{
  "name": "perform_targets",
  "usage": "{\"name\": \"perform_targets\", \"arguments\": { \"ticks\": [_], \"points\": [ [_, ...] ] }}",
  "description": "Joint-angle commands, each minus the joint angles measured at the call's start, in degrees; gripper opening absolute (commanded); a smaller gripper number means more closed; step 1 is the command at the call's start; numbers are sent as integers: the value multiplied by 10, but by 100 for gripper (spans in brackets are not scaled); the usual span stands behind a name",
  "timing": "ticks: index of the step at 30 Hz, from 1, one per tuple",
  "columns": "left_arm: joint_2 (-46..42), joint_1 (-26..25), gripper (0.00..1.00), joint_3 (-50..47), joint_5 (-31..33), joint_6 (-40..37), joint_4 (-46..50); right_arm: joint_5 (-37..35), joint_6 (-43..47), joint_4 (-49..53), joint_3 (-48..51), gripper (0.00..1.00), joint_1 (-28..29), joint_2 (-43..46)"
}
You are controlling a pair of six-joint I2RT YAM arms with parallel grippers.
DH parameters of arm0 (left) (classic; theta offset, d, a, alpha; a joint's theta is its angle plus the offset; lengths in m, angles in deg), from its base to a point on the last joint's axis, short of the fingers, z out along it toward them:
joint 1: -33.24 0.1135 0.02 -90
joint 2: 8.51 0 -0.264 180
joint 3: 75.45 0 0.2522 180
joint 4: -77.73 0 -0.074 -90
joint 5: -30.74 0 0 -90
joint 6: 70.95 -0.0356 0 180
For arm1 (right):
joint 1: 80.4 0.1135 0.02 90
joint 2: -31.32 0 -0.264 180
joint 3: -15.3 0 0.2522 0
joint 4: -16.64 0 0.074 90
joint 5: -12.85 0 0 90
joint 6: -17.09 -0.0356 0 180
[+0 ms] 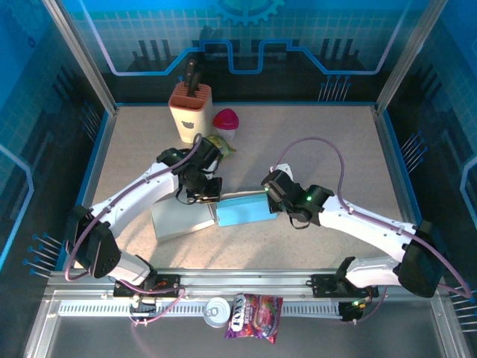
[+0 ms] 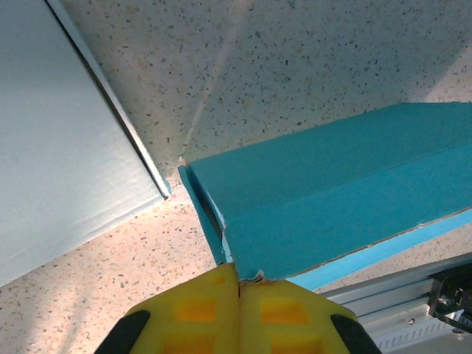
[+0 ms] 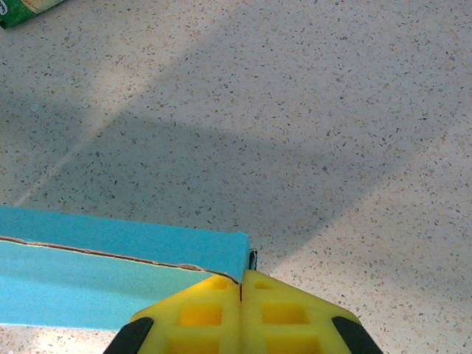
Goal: Fold the paper box
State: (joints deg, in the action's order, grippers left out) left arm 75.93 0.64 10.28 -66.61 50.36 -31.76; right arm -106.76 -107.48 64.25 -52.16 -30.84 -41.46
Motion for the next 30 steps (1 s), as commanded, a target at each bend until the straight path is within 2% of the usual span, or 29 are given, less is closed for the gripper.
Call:
{"name": "perform_targets", "arguments": {
  "ticks": [1,9,16,30],
  "points": [
    [-19,-2,0,-28,-31,-12,-35,30,-12,-1,-7,0,16,-8],
    [-54,-16,0,-58,5,-18,-54,24,-19,6,-8,0,22,-3],
    [-72,-45,0,-80,63,-11,-62,15,-30,16,-9,0,23,0],
    [-69,-73,0,-92,104,-5,-63,23,-40,37,-23,0,13,0]
  ]
}}
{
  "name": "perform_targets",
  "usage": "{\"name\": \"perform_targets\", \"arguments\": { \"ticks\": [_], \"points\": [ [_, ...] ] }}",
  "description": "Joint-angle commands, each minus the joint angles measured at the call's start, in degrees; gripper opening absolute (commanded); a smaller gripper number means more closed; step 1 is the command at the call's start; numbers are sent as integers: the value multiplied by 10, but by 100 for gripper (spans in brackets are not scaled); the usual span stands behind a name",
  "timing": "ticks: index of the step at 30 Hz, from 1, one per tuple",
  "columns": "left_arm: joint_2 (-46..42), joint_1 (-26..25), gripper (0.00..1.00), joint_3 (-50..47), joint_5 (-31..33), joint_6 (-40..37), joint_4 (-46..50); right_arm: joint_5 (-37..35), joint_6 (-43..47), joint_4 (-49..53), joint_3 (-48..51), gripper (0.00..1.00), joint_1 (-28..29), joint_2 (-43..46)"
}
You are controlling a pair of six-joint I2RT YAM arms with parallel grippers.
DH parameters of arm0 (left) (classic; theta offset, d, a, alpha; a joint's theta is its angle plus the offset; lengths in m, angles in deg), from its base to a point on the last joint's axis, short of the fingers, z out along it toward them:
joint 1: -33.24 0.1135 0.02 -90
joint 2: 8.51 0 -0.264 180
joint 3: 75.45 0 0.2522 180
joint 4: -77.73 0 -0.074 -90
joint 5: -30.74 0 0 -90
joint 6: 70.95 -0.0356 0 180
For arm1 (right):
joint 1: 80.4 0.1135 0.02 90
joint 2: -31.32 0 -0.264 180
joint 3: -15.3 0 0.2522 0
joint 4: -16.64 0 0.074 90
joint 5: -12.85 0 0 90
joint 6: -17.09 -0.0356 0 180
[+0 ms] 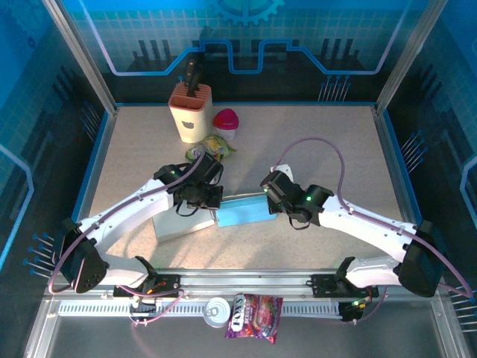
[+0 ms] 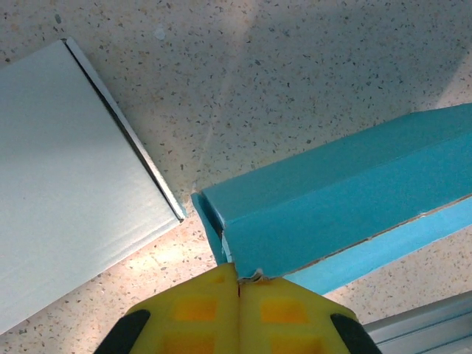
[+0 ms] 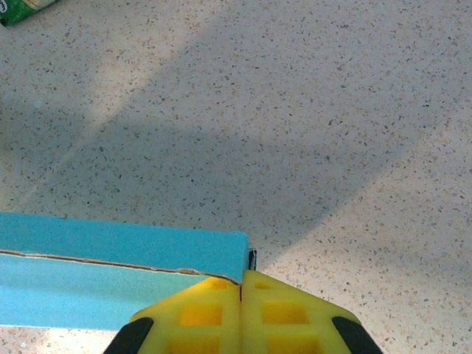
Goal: Fold the paper box
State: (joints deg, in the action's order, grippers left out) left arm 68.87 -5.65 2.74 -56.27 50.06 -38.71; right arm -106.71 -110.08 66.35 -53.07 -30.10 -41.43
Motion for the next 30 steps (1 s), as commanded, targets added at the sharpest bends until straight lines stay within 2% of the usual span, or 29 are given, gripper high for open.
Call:
{"name": "perform_targets", "arguments": {
  "ticks": [1,8,11,15,20,23,25,30],
  "points": [
    [-1,-13,0,-19,5,-1,6,26,-16,16,-14,0,4,1],
    [-18,-21,0,-46,25,19,-11,44,-26,12,-10,0,3,8],
    [-20,-30,0,-58,29,32,-24,50,-33,12,-7,5,3,17],
    [-24,-48,0,-69,51,53,-32,58,-49,15,-1,16,3,40],
    [-33,-61,0,-78,79,79,-35,62,-104,25,13,40,-1,88],
    [-42,-66,0,-84,84,90,-44,59,-191,32,36,51,-2,133],
    [-44,-71,0,-84,91,93,-44,61,-286,16,78,59,-2,179],
    [-42,-77,0,-84,96,93,-46,91,-521,-154,208,72,2,276]
  ]
}}
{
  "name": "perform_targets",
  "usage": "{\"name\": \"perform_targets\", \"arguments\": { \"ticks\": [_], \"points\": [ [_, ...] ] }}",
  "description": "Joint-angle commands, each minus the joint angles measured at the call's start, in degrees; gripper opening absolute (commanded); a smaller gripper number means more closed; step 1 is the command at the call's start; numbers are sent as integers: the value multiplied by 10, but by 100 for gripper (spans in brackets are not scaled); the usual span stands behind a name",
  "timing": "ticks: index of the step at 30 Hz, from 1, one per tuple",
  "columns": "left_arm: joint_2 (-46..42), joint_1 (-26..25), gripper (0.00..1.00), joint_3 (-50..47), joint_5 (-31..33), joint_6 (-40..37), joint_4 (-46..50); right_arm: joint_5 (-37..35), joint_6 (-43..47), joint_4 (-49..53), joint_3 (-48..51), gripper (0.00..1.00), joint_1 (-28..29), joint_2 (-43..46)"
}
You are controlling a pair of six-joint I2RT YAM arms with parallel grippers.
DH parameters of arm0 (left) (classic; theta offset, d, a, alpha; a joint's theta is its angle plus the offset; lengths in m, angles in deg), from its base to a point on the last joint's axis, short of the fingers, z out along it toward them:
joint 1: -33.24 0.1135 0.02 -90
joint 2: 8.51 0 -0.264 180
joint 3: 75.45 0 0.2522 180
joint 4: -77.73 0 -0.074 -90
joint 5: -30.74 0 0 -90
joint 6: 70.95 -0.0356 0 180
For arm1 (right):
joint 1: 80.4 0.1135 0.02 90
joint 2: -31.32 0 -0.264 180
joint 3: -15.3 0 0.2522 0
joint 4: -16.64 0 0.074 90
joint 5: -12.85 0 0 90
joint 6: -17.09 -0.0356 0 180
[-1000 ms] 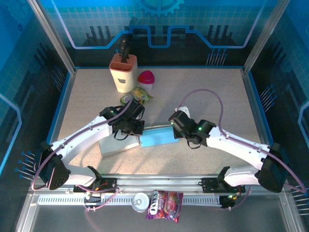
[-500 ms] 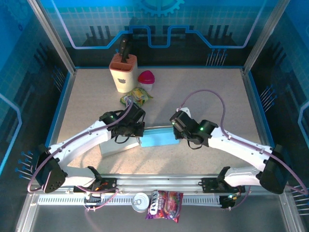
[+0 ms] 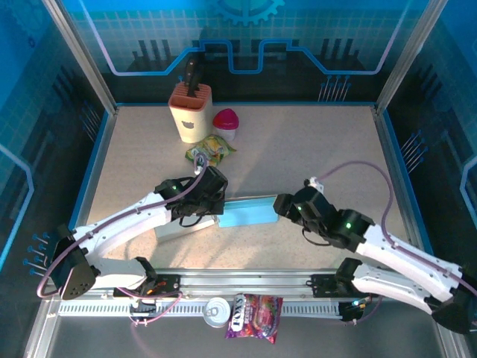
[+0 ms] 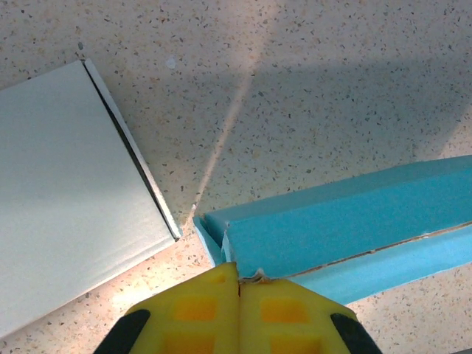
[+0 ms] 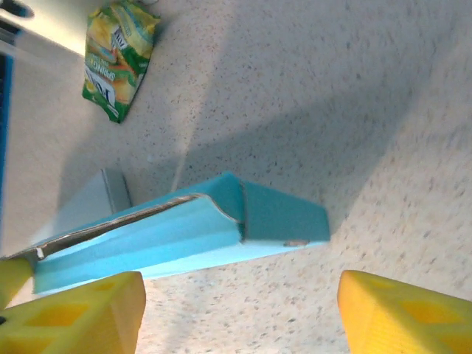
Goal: Fold the paper box
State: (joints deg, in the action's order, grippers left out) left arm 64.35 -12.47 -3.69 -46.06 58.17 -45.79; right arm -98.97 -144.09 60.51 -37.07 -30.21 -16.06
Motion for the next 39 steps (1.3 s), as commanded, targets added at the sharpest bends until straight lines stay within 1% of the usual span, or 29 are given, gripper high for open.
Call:
{"name": "perform_targets", "arguments": {
  "ticks": [1,2,4,6,9,13,15,20,24,28,31,32,35,37,39],
  "points": [
    [4,-11,0,-20,-5,12,23,13,-224,-124,66,79,4,29],
    [4,-13,0,-20,-4,12,23,12,-253,-141,74,81,4,29],
    [4,-14,0,-21,-1,13,23,9,-276,-166,69,84,5,21],
    [4,-16,0,-22,0,14,23,7,-291,-157,50,86,10,8],
    [4,-18,0,-23,1,14,21,9,-342,-154,40,88,21,-14],
    [5,-22,0,-22,3,15,17,9,-394,-177,38,88,24,-57],
    [6,-26,0,-22,5,16,16,2,-402,-203,39,87,24,-77],
    [7,-34,0,-23,12,17,15,-1,-407,-228,20,85,13,-125],
    [3,-38,0,-24,17,18,15,16,-406,-263,22,78,2,-158],
    [2,-39,0,-24,16,17,13,21,-407,-281,30,63,3,-170],
    [1,-39,0,-24,12,17,11,14,-406,-273,35,55,3,-167],
    [0,-39,0,-23,11,18,11,10,-406,-269,36,54,4,-165],
    [-14,-41,10,-25,2,23,4,1,-408,-255,41,49,4,-157],
    [-36,-44,19,-27,-5,33,0,-4,-409,-247,42,46,4,-155],
    [-61,-44,21,-27,-16,41,-5,-7,-410,-244,44,46,4,-155]
  ]
}}
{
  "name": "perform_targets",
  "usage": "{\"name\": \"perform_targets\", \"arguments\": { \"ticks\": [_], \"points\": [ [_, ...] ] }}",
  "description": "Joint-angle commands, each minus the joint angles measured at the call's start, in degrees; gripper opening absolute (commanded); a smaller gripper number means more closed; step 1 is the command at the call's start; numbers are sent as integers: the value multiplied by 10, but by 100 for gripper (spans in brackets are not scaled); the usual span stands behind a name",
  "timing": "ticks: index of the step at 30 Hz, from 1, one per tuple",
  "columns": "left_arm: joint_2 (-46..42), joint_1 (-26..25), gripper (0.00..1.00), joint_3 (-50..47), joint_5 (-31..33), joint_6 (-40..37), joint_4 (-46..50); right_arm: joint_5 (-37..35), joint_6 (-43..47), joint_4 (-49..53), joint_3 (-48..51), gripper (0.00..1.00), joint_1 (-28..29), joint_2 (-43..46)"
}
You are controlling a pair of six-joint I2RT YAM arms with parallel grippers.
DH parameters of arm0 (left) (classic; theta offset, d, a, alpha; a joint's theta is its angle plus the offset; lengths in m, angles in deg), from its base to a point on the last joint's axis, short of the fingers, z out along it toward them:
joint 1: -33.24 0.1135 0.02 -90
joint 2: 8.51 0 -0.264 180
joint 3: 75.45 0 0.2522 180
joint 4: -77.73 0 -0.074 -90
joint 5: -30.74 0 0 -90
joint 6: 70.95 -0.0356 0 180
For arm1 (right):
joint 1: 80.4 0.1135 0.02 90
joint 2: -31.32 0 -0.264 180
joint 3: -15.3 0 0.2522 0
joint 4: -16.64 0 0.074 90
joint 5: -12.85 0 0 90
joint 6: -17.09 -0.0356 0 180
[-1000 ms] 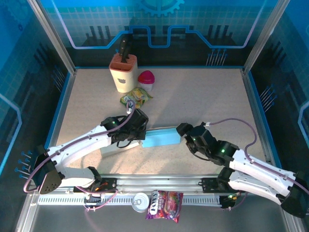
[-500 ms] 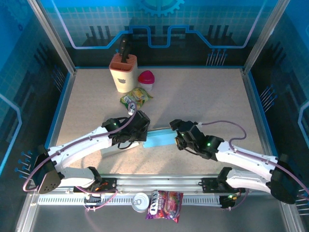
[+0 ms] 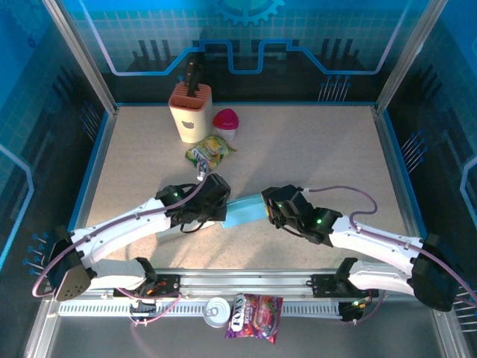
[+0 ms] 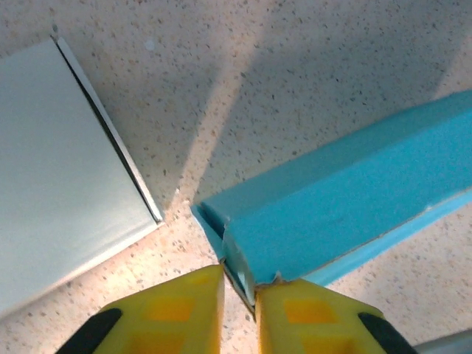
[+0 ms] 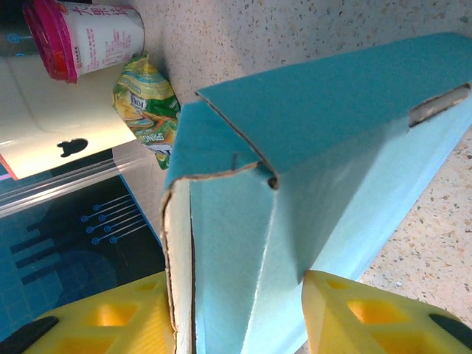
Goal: Fold the paper box
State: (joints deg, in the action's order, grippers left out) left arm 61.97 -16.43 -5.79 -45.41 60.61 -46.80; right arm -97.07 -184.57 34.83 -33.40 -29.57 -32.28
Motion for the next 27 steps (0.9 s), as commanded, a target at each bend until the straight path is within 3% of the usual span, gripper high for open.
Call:
{"name": "perform_targets", "arguments": {
  "ticks": [1,4,7,10,13,27],
  "points": [
    [-53,-4,24,-9,-27,22,0,-25,-5,11,8,46,-3,6],
    [-98,-1,38,-22,-21,44,-14,-21,-7,8,11,45,-2,3],
    [-127,31,42,-43,-49,69,-48,-19,-8,7,11,45,-3,-1],
    [-135,93,43,-83,-126,100,-104,-20,-10,5,13,45,-2,-3],
    [-127,121,44,-104,-157,113,-141,-19,-10,4,15,45,-3,-2],
    [-98,124,38,-131,-177,128,-182,-17,-6,7,14,44,-3,-2]
  ]
}}
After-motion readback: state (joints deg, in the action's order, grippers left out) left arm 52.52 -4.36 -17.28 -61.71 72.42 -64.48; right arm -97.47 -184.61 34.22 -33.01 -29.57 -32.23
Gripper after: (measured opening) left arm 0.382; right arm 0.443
